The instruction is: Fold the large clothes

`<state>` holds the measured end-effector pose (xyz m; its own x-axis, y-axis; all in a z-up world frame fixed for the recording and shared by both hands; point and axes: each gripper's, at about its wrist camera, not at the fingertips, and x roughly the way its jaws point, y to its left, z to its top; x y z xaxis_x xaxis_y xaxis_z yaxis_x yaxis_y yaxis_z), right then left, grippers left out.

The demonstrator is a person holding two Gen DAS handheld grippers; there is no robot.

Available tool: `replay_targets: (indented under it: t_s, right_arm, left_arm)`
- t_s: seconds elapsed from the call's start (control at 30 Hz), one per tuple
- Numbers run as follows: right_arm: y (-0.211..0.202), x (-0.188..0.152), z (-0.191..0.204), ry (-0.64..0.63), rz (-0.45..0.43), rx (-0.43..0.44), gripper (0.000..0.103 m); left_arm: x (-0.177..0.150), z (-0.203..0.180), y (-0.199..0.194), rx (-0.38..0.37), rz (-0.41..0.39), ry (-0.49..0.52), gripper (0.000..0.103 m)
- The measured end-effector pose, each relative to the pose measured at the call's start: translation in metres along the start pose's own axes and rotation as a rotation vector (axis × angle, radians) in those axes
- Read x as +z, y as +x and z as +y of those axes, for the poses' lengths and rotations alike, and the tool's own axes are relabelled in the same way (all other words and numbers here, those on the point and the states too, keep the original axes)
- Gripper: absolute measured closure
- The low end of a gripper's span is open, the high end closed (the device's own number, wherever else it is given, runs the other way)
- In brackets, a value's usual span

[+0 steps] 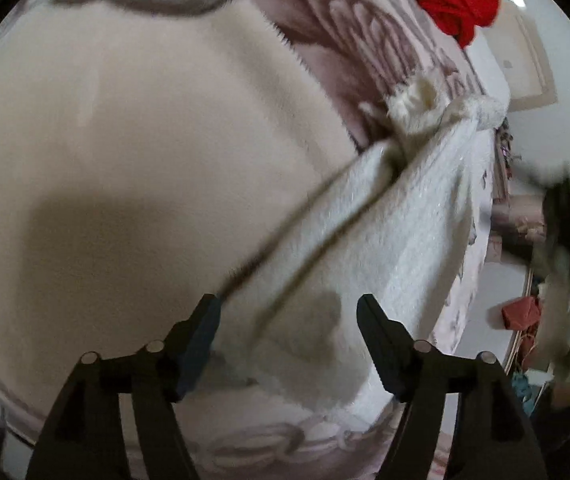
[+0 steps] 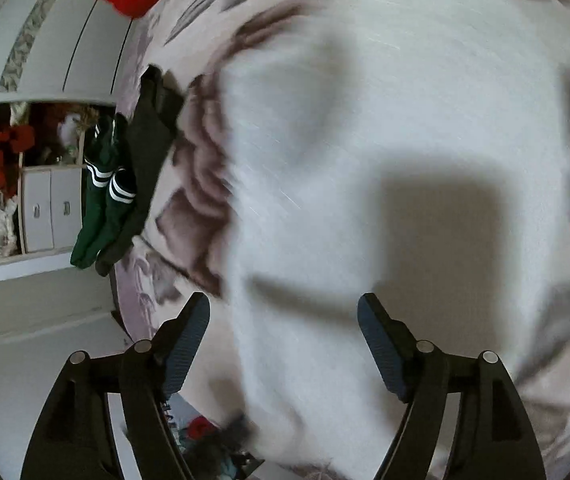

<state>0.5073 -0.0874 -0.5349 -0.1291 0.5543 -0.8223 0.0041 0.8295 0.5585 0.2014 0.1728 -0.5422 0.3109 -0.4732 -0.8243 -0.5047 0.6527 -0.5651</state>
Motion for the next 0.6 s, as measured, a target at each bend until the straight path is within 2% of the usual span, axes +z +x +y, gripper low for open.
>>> replay_targets:
  t_s: [0.1, 0.2, 0.3, 0.37, 0.43, 0.47, 0.5, 0.53, 0.57, 0.6]
  right_arm:
    - [-0.008, -0.058, -0.063, 0.117, -0.023, -0.042, 0.024]
    - [0.009, -0.113, -0.116, 0.253, 0.023, 0.036, 0.023]
    - [0.045, -0.15, -0.149, 0.338, 0.085, 0.117, 0.023]
    - [0.074, -0.164, -0.158, 0.355, 0.143, 0.188, 0.023]
    - [0.093, -0.17, -0.16, 0.385, 0.152, 0.212, 0.023]
    - [0.097, -0.17, -0.16, 0.397, 0.135, 0.222, 0.022]
    - [0.095, -0.172, -0.158, 0.408, 0.093, 0.218, 0.023]
    - [0.094, -0.173, -0.155, 0.407, 0.078, 0.212, 0.038]
    - [0.089, -0.175, -0.15, 0.391, 0.061, 0.226, 0.075]
    - [0.083, -0.178, -0.144, 0.387, 0.052, 0.223, 0.077]
  left_arm:
    - [0.017, -0.006, 0.03, -0.003, 0.092, 0.059, 0.032]
    - [0.025, -0.011, 0.056, -0.065, 0.16, 0.072, 0.032]
    - [0.021, -0.023, 0.072, -0.051, 0.155, 0.138, 0.032]
    - [0.016, -0.031, 0.071, -0.045, 0.111, 0.184, 0.033]
    - [0.009, -0.039, 0.064, -0.02, 0.065, 0.223, 0.066]
    - [0.006, -0.043, 0.06, -0.015, 0.048, 0.239, 0.079]
    - [0.002, -0.045, 0.055, -0.011, 0.031, 0.252, 0.084]
    - [-0.002, -0.047, 0.049, -0.019, 0.013, 0.257, 0.086]
    - [-0.004, -0.047, 0.045, -0.03, 0.001, 0.252, 0.087]
    - [-0.007, -0.048, 0.041, -0.038, -0.011, 0.241, 0.088]
